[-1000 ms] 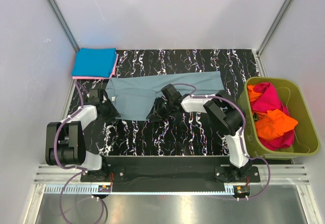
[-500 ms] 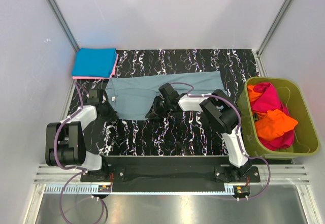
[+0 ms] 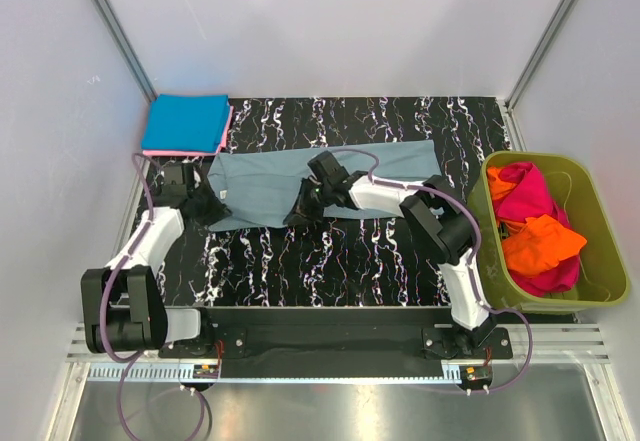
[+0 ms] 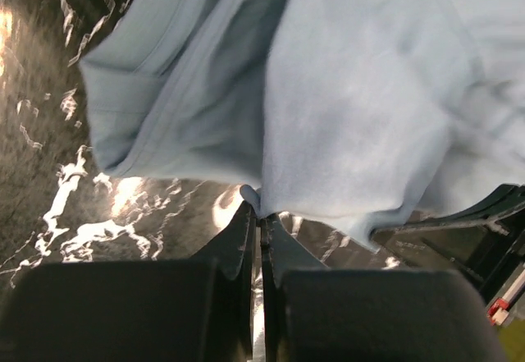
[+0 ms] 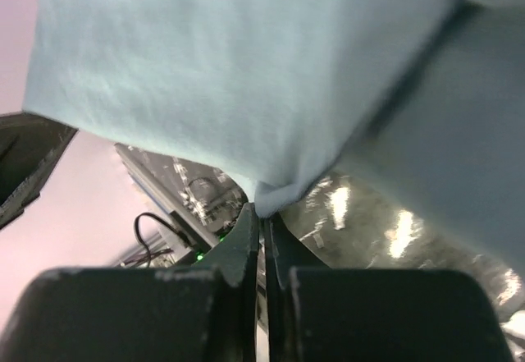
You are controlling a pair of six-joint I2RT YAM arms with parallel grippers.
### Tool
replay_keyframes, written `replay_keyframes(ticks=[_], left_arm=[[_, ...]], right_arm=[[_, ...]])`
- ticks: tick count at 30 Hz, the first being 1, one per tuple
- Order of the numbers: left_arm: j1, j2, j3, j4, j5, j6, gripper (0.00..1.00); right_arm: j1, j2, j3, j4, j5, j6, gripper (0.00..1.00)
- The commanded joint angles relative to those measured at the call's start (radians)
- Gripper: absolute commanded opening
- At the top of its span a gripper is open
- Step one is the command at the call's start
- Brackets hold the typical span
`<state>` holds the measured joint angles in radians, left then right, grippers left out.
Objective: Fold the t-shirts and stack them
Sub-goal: Fold the tshirt
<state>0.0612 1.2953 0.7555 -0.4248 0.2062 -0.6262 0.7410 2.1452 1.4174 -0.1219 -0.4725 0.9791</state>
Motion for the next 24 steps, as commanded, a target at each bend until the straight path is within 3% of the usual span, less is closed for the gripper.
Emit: replay_keyframes(ticks=[1, 7, 13, 24], left_arm=[[0.006, -0.025, 0.093, 0.011, 0.022, -0.021, 0.0], [0.006, 0.071, 0.226, 0.011, -0.002, -0.004, 0.0], [0.006, 0.212, 0.364, 0.046, 0.007, -0.004, 0.0], [0.005, 0.412, 0.51, 0.112, 0.071, -0.017, 0.0]], right_arm=[[0.006, -0.085, 0.104, -0.077, 0.005, -0.056, 0.0], [-0.074, -0.019, 0.239, -0.136, -0.041, -0.08, 0.0], [-0.166, 0.157, 0.448, -0.185, -0.159, -0.097, 0.01], [-0.244, 0.266, 0.566, -0.188, -0.25, -0.099, 0.02]])
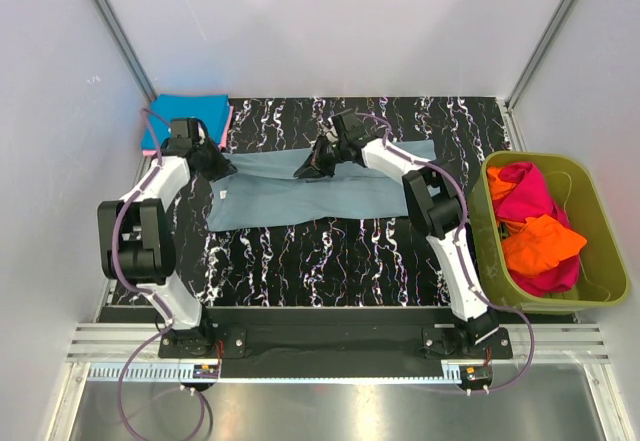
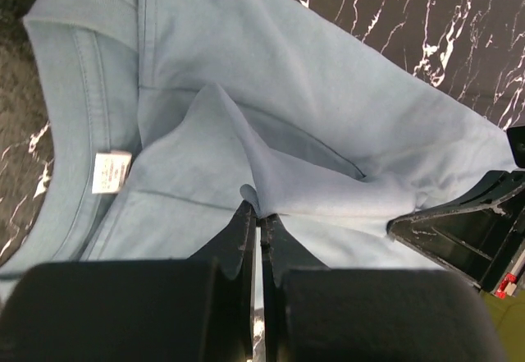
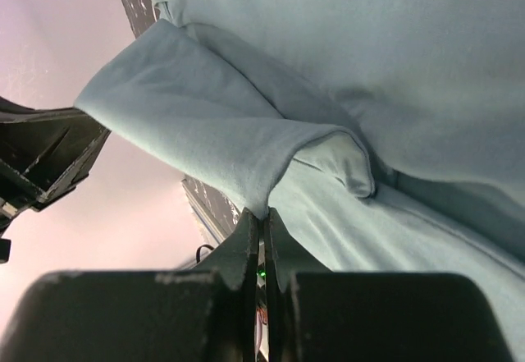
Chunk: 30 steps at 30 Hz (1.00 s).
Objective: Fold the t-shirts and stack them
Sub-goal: Fold the tshirt
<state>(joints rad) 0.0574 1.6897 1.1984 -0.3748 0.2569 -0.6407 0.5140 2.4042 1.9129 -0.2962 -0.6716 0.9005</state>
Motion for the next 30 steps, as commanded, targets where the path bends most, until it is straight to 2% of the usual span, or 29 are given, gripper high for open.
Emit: replay_keyframes(ticks=[1, 12, 16, 23, 30], left_arm=[[0.009, 0.025, 0.075, 0.069, 0.022, -0.004, 0.0], [0.009, 0.191, 0.225, 0.074, 0.064, -0.014, 0.0], [0.005, 0.199, 0.234, 0.06, 0.1, -0.024, 0.0], [0.005, 0.042, 0.083, -0.004, 0.058, 0.033, 0.0], [0.005, -0.05, -0.036, -0.058, 0.058, 0.073, 0.0]], right_arm=[[-0.022, 0.022, 0.08, -0.014, -0.054, -0.021, 0.02], [-0.066, 0.118, 0.193, -0.014, -0.085, 0.018, 0.02], [-0.066, 0.119, 0.195, -0.015, -0.109, 0.035, 0.02], [-0.065, 0.017, 0.052, -0.014, -0.131, 0.02, 0.02], [-0.054, -0.056, -0.1, -0.012, -0.151, -0.005, 0.02]])
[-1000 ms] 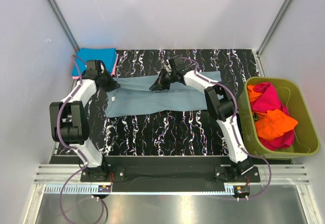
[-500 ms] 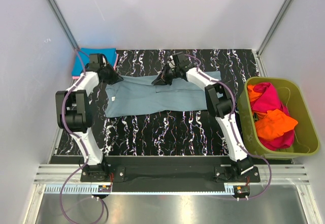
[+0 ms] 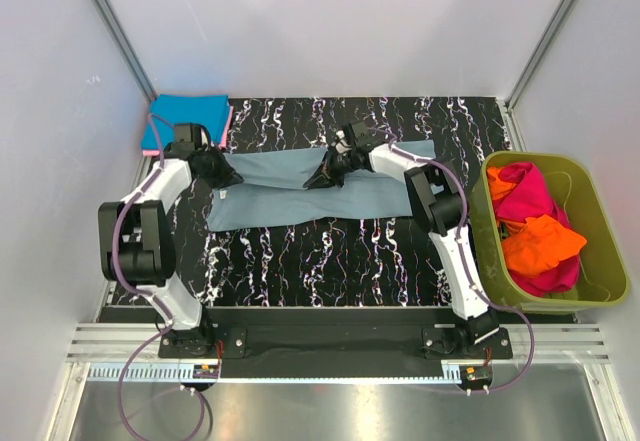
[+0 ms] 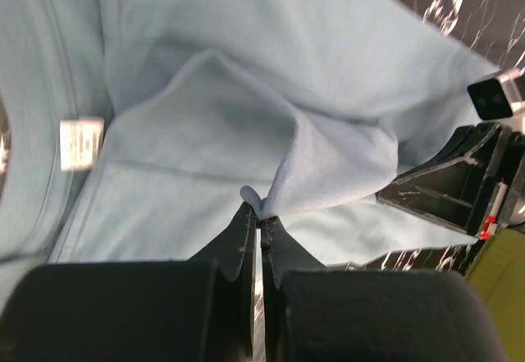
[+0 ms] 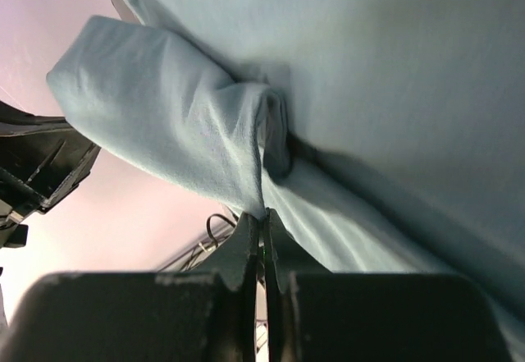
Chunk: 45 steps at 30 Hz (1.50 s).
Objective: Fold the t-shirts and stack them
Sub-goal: Fold the tshirt
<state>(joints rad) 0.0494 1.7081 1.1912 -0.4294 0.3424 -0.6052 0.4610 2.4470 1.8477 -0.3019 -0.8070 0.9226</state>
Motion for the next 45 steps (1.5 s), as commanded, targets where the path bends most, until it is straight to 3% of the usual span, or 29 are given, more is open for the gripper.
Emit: replay_keyframes(ticks=[1, 15, 18, 19, 20, 23, 25, 28, 32, 41, 45], left_arm=[[0.013, -0.077, -0.038, -0.003, -0.034, 0.039, 0.0], [0.013, -0.148, -0.111, -0.066, -0.097, 0.071, 0.05], [0.018, -0.166, -0.117, -0.095, -0.125, 0.09, 0.09], [0.02, -0.172, -0.12, -0.104, -0.134, 0.093, 0.13], [0.021, -0.183, -0.119, -0.117, -0.144, 0.096, 0.25], [0.026, -0.231, -0.117, -0.167, -0.175, 0.105, 0.36], [0.026, -0.284, -0.128, -0.189, -0.206, 0.105, 0.47], [0.029, -0.286, -0.108, -0.187, -0.172, 0.13, 0.51], [0.029, -0.188, -0.045, -0.147, -0.062, 0.145, 0.51], [0.072, -0.087, -0.044, -0.117, 0.03, 0.217, 0.54], [0.078, -0.051, -0.042, -0.065, 0.109, 0.203, 0.51]], right_arm=[[0.001, -0.108, -0.044, -0.005, -0.017, -0.031, 0.02], [0.053, -0.155, -0.154, -0.003, 0.006, -0.045, 0.04], [0.048, -0.17, -0.168, -0.009, 0.017, -0.05, 0.18], [0.048, -0.177, -0.171, -0.019, 0.029, -0.07, 0.27], [0.039, -0.184, -0.166, -0.061, 0.04, -0.085, 0.33], [0.016, -0.233, -0.131, -0.191, 0.098, -0.209, 0.48], [0.004, -0.252, -0.096, -0.305, 0.15, -0.307, 0.51], [-0.004, -0.227, 0.011, -0.396, 0.195, -0.372, 0.52], [-0.004, -0.178, 0.119, -0.41, 0.16, -0.341, 0.52], [0.051, -0.082, 0.16, -0.359, 0.114, -0.335, 0.52], [0.076, -0.048, 0.154, -0.324, 0.115, -0.295, 0.41]])
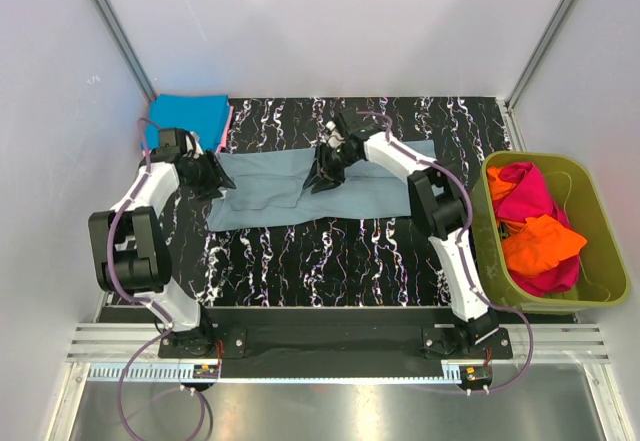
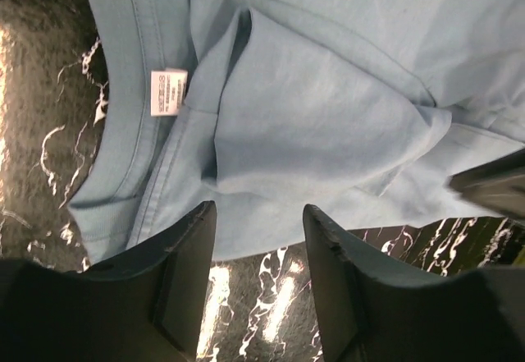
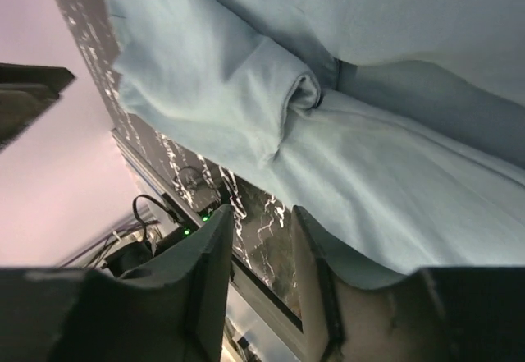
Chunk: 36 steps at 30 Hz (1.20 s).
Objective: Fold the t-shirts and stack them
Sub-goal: Fold the tshirt
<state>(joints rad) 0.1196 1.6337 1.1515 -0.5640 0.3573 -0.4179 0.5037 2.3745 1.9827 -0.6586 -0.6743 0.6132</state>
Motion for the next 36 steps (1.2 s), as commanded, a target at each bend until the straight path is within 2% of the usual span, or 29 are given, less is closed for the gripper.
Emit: replay_keyframes(ticks=[1, 5, 13, 21, 27, 31, 36], left_arm=[[0.008, 0.034, 0.005, 0.078, 0.11, 0.007, 0.49], [0.008, 0.075, 0.028, 0.128, 0.158, -0.064, 0.48], [0.005, 0.215, 0.103, 0.216, 0.255, -0.151, 0.48], [0.005, 0.284, 0.145, 0.234, 0.238, -0.18, 0.47], [0.005, 0.313, 0.157, 0.236, 0.221, -0.182, 0.47], [0.005, 0.327, 0.162, 0.233, 0.216, -0.174, 0.47], [0.005, 0.334, 0.16, 0.23, 0.215, -0.162, 0.47]], right_arm=[[0.038, 0.029, 0.021, 0.046, -0.018, 0.022, 0.39], [0.065, 0.066, 0.044, 0.056, -0.013, 0.048, 0.36], [0.082, 0.086, 0.014, 0.1, -0.013, 0.092, 0.36], [0.091, 0.118, 0.021, 0.126, -0.007, 0.14, 0.32], [0.091, 0.095, 0.013, 0.137, -0.016, 0.186, 0.15], [0.087, 0.045, -0.022, 0.137, -0.045, 0.235, 0.11], [0.073, 0.008, -0.065, 0.148, -0.085, 0.298, 0.02]])
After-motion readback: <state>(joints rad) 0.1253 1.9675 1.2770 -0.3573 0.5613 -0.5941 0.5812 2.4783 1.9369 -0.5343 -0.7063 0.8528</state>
